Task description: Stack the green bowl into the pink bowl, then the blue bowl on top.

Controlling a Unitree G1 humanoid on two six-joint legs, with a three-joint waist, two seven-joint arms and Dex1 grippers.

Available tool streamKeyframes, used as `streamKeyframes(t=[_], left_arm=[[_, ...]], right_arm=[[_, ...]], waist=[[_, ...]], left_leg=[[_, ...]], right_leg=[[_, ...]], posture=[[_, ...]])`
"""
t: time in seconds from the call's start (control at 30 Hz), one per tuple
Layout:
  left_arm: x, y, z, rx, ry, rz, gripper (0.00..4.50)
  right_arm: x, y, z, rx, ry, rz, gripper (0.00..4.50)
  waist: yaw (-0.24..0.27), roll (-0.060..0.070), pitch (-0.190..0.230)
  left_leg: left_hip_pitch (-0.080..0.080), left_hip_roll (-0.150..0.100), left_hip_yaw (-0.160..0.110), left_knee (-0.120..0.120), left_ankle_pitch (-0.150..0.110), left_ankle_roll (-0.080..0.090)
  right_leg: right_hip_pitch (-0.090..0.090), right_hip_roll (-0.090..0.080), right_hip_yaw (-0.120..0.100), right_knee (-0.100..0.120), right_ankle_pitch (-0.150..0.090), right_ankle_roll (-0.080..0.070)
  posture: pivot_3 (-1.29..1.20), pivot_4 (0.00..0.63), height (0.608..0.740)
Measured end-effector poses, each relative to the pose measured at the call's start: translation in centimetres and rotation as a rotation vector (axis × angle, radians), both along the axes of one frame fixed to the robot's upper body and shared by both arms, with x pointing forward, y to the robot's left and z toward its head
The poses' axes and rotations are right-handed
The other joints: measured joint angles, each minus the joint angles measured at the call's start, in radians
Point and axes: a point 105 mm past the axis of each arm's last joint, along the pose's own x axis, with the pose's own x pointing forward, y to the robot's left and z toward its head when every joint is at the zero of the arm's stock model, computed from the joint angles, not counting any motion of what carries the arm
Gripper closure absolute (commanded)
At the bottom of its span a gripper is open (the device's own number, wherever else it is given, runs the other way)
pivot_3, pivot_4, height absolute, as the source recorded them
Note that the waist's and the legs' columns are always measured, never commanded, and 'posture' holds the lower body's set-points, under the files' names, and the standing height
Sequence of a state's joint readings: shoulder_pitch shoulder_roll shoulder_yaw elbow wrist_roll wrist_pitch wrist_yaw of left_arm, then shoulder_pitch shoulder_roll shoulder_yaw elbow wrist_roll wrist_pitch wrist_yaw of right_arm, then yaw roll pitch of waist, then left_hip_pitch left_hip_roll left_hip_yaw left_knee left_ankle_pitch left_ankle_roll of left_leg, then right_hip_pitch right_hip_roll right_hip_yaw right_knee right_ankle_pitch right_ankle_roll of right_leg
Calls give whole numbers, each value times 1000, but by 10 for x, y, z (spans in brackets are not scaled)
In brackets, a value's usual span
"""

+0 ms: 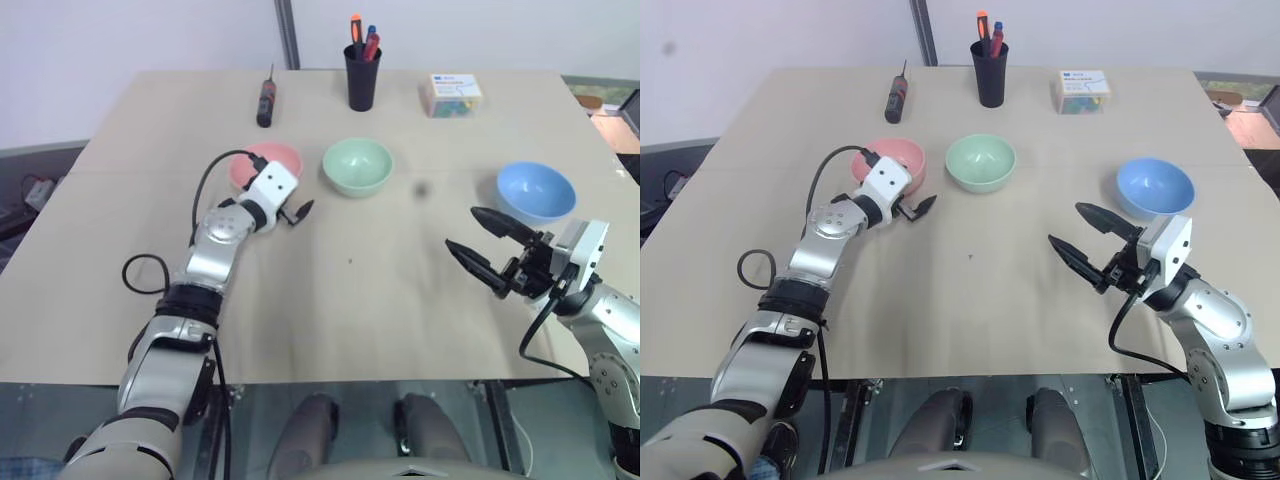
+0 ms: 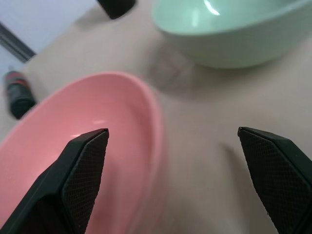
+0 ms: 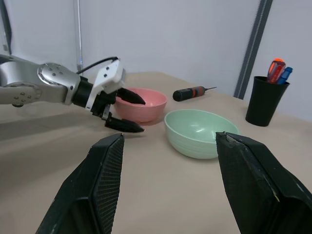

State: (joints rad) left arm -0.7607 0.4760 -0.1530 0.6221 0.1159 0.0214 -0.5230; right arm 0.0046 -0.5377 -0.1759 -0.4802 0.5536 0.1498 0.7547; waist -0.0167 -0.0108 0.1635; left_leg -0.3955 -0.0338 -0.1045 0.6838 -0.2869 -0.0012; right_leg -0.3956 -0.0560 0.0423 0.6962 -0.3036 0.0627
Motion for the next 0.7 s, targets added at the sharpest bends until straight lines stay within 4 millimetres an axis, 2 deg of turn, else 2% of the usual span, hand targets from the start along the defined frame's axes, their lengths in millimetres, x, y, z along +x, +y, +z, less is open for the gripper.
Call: streamKeyframes(t=[0.07, 0.1, 0.13, 0.2, 0.3, 0.4, 0.7], left_arm=[[5, 0, 0, 36, 10, -1, 650], [7, 1, 0, 56, 12, 0, 1187], [8, 2, -1, 70, 14, 2, 1456], [11, 3, -2, 91, 20, 0, 2273], [14, 7, -5, 113, 35, 10, 3656], [16, 7, 3, 122, 5, 7, 4472], [10, 9, 2, 107, -3, -34, 4472]], right_arm=[[-1, -1, -1, 0, 5, -8, 1162], [-1, -2, -2, -1, 5, -13, 1162], [-1, -3, -2, -3, 6, -17, 1162], [-1, -6, -2, -6, 6, -31, 1162], [-2, -8, -1, -7, -1, -43, 1162], [-2, -10, 0, -6, -2, -52, 1162], [-2, -9, 0, -7, -4, -52, 1162]], waist=[[0, 0, 0], [0, 0, 0], [0, 0, 0], [0, 0, 0], [-2, 0, 0], [1, 0, 0], [0, 0, -1]], left_leg=[[0, -1, 0, 0, 0, 0], [0, -1, 0, 0, 0, 0], [0, -1, 0, 0, 0, 0], [0, -1, 0, 0, 0, 0], [0, -1, 0, 0, 0, 0], [1, -1, 0, 1, 0, 0], [1, 0, 0, 1, 0, 0]], right_leg=[[0, 0, 0, 0, 0, 0], [0, 0, 0, 0, 0, 0], [0, 0, 0, 0, 0, 0], [0, 0, 0, 0, 0, 0], [0, 0, 0, 1, 0, 0], [0, 0, 0, 1, 0, 0], [0, 0, 0, 1, 0, 0]], posture=[[0, 150, 740], [0, 150, 740], [0, 150, 740], [0, 150, 740], [0, 150, 740], [0, 150, 740], [0, 150, 740]])
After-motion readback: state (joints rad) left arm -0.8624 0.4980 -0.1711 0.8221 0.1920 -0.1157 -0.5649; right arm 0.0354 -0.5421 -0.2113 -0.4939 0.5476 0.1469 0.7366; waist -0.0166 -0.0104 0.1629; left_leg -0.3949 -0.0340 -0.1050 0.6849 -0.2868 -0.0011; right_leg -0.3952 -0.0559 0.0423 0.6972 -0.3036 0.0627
